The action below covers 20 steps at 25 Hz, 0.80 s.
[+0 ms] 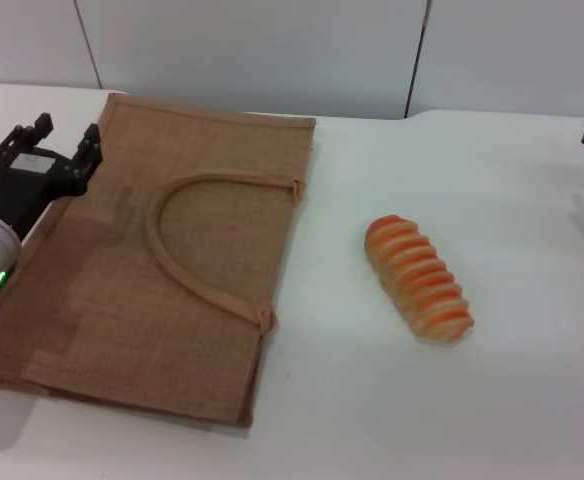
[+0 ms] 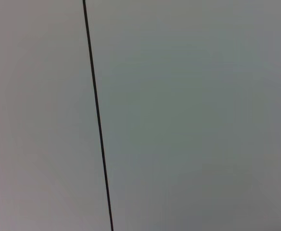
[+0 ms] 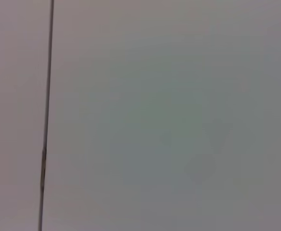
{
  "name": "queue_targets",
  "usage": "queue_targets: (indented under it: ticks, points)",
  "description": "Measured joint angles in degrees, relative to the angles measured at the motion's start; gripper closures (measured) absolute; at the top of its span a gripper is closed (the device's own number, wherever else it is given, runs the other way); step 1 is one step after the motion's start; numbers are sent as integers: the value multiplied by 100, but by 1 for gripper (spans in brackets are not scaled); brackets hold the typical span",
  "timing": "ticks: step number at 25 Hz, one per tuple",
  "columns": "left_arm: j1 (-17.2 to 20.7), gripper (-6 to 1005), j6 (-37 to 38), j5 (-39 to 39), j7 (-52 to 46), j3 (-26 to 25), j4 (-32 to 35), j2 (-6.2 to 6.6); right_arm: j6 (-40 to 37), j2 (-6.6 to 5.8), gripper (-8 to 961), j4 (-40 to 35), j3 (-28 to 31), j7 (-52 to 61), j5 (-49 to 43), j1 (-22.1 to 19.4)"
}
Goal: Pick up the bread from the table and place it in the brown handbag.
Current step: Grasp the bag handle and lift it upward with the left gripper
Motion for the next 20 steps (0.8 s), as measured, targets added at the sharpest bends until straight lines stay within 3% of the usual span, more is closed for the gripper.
queue_targets:
  ticks: [20]
  points:
    - [-160,386,-34,-9,-11,-53,-223,5,216,2,74,46,0,-17,1,174]
